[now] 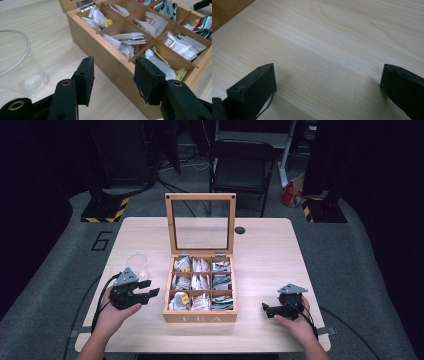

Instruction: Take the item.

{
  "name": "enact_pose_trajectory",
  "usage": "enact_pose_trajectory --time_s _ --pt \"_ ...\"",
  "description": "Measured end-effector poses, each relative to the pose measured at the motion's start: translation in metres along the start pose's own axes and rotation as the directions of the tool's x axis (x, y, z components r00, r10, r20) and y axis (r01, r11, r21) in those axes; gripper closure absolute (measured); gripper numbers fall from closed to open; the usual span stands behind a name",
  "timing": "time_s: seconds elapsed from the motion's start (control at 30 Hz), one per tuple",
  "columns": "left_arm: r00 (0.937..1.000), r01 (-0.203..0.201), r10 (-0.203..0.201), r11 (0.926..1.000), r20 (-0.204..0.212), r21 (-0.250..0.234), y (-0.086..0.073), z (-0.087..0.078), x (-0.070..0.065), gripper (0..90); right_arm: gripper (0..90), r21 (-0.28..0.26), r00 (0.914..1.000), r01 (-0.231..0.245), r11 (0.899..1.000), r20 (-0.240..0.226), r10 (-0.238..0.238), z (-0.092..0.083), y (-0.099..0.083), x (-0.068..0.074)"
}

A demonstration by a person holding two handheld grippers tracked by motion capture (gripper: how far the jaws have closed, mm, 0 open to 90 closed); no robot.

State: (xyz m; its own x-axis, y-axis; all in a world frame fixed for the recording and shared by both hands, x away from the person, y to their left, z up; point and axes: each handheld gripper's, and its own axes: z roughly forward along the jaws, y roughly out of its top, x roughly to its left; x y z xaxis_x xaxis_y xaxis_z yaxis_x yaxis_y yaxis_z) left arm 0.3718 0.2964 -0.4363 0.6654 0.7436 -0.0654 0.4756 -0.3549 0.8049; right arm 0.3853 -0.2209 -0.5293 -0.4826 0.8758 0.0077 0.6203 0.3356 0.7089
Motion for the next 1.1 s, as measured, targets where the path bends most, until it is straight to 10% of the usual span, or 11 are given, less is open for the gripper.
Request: enact_pose_trajectory --time_s 1.1 --pt "0.9937 -0.04 0.034 0.9978 0.107 0.053 0.014 0.032 -0.034 55.4 0.0 0.001 1.0 -0.001 1.0 -0.001 0.001 0.0 0.0 0.0"
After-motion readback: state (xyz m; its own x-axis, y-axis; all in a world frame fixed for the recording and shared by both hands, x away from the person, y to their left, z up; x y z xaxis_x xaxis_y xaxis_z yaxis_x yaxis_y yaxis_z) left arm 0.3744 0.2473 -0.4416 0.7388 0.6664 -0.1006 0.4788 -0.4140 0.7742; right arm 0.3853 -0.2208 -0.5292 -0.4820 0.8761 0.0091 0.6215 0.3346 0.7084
